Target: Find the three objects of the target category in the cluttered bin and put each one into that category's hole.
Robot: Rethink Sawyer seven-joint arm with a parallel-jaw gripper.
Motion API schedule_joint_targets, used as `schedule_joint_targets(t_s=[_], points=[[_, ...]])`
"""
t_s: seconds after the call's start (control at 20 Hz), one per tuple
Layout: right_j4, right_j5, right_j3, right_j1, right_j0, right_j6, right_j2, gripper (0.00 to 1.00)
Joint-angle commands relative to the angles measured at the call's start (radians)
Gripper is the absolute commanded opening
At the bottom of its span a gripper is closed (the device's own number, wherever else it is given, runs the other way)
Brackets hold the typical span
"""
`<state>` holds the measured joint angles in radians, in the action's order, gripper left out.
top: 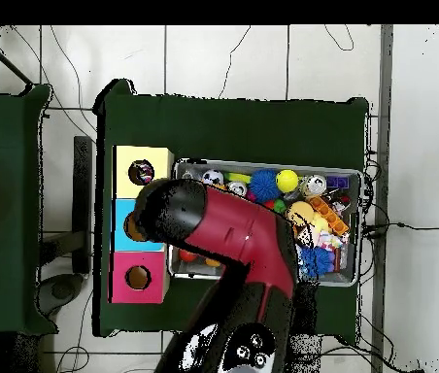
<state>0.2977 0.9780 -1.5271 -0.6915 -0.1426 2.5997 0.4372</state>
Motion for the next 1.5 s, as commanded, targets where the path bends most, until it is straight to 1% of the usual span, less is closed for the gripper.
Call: schedule_joint_targets(t_s=[0.05,0.25,0.4,0.5,0.6,0.7,0.8,0.95,1.1,1.3,1.5], points=[[0.083,0.02,-0.147,-0.03,-0.046,0.342,0.008,0.0],[0.11,-0.054,-0.181,-0.002,-0.033,0.316,-0.003,0.0],[0.114,-0.081,-0.185,0.01,-0.003,0.272,-0.013,0.0],[0.112,-0.087,-0.176,0.022,0.04,0.217,-0.028,0.0],[0.099,-0.118,-0.153,0.045,0.084,0.169,-0.039,0.0],[0.092,-0.116,-0.125,0.064,0.139,0.112,-0.064,0.0],[0.077,-0.123,-0.106,0.078,0.172,0.081,-0.074,0.0],[0.064,-0.159,-0.096,0.1,0.209,0.063,-0.093,0.0],[0.053,-0.185,-0.097,0.111,0.226,0.06,-0.105,0.0],[0.036,-0.234,-0.1,0.143,0.207,0.093,-0.105,0.0],[0.05,-0.281,-0.123,0.17,0.196,0.11,-0.123,0.0]])
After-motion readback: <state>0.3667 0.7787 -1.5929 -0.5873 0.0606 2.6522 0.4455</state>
